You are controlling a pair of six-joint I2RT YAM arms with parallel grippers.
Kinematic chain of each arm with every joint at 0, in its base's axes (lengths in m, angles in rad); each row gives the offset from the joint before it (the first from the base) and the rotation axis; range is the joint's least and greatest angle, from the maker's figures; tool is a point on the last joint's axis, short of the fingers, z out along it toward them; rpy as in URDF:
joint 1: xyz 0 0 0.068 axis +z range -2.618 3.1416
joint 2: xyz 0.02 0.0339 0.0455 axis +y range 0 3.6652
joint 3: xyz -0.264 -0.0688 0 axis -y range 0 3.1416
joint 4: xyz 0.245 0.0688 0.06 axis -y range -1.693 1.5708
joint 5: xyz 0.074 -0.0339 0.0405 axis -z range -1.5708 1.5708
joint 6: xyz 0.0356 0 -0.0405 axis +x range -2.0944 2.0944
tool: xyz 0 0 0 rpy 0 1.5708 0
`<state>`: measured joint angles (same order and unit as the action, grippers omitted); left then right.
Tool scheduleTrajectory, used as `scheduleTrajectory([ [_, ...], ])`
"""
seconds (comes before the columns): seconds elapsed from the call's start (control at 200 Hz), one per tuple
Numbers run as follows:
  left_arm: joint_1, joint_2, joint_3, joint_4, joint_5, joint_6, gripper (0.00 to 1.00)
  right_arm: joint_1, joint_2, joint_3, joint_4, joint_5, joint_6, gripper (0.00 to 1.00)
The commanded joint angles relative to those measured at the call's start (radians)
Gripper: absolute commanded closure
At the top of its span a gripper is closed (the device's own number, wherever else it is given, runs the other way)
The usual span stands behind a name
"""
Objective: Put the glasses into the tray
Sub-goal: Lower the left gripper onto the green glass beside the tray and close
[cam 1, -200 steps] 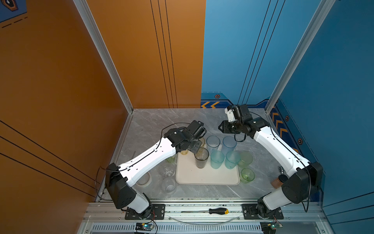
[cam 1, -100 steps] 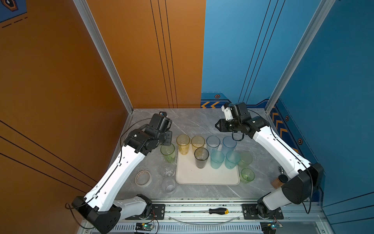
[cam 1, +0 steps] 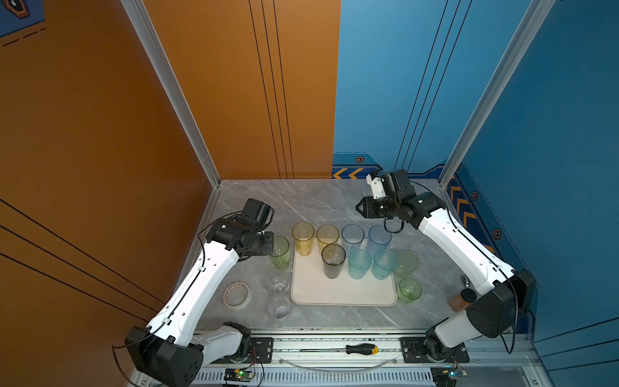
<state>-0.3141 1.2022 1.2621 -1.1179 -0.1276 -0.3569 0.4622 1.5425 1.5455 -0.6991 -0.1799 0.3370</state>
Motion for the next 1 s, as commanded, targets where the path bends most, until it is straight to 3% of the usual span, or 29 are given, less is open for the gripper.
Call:
scheduleTrajectory([
  [0.0,0.046,0.006,-0.044,0.029,0.079,0.005,0.81,0.004,0.006,0.018,-0.033,-0.001,-0.024,0.65],
  [0.355,0.08,0.065,-0.082,0.157,0.118,0.018,0.81,-0.002,0.02,0.016,-0.034,-0.005,-0.027,0.65],
  [0.996,0.09,0.162,-0.064,0.164,0.069,0.052,0.8,-0.03,0.036,-0.001,-0.034,-0.01,-0.029,0.65],
])
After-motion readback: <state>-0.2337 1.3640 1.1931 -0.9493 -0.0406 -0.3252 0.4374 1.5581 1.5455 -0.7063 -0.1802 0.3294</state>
